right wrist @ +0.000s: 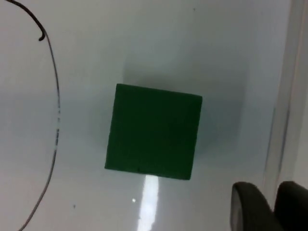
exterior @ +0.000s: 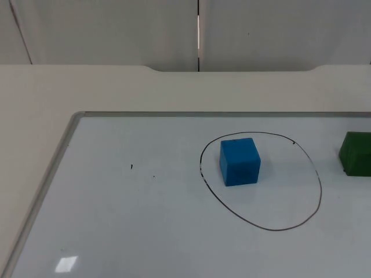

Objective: Push the two cubes into the marked area.

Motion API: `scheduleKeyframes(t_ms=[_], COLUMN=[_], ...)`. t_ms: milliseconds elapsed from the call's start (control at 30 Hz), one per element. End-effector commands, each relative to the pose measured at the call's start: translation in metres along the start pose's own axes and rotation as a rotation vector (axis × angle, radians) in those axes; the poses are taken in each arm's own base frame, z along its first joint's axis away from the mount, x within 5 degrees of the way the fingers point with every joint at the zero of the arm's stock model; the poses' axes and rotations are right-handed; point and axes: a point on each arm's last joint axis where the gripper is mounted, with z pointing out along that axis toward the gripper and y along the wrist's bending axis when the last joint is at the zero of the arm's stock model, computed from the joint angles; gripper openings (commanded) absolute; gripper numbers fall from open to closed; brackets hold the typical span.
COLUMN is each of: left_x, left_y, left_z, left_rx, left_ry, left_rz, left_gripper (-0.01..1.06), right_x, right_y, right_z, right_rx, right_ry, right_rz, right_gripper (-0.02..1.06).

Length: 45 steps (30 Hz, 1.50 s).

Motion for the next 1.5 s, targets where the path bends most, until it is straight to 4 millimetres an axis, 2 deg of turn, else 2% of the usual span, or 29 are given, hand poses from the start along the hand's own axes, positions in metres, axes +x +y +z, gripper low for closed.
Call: scheduleKeyframes(t_ms=[0, 67, 500, 667, 1467], left_x=[0.002, 0.002, 0.002, 0.002, 0.002], left_y=[0.000, 0.000, 0.000, 0.000, 0.000], left_z=[0.001, 0.001, 0.001, 0.001, 0.001], left_rx=[-0.009, -0.009, -0.009, -0.009, -0.009], left_ry=[0.005, 0.005, 0.005, 0.005, 0.005], left_rz=[-0.008, -0.008, -0.008, -0.008, -0.008], left_gripper=[0.00, 0.00, 0.00, 0.00, 0.00], right_x=[-0.003, -0.003, -0.004, -0.003, -0.004], right_y=[-0.002, -0.002, -0.002, -0.001, 0.008], right_z=[0.006, 0.015, 0.058, 0.069, 0.070], right_rx=[0.005, 0.005, 0.001, 0.001, -0.028], right_ry=[-0.015, -0.010, -0.018, -0.020, -0.028], right_rz=[0.005, 0.005, 0.006, 0.006, 0.049], right_gripper=[0.10, 0.00, 0.00, 0.00, 0.00])
